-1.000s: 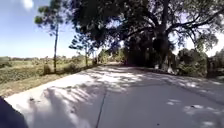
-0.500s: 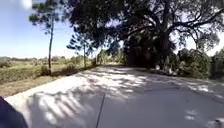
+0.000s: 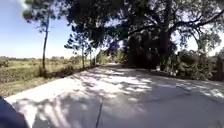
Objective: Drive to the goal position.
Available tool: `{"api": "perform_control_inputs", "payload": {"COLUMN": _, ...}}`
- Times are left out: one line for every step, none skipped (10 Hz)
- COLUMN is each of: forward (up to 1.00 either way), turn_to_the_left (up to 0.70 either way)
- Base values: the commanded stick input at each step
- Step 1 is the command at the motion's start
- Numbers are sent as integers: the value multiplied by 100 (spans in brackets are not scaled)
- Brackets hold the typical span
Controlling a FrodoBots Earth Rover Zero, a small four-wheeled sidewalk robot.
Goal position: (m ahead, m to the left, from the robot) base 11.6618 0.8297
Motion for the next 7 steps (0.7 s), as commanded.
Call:
{"api": "perform_control_inputs", "payload": {"forward": 70, "turn_to_the_left": 0}}
{"api": "perform_control_inputs", "payload": {"forward": 70, "turn_to_the_left": 0}}
{"api": "perform_control_inputs", "payload": {"forward": 70, "turn_to_the_left": 0}}
{"api": "perform_control_inputs", "payload": {"forward": 70, "turn_to_the_left": 0}}
{"api": "perform_control_inputs", "payload": {"forward": 70, "turn_to_the_left": 0}}
{"api": "perform_control_inputs", "payload": {"forward": 70, "turn_to_the_left": 0}}
{"api": "perform_control_inputs", "payload": {"forward": 70, "turn_to_the_left": 0}}
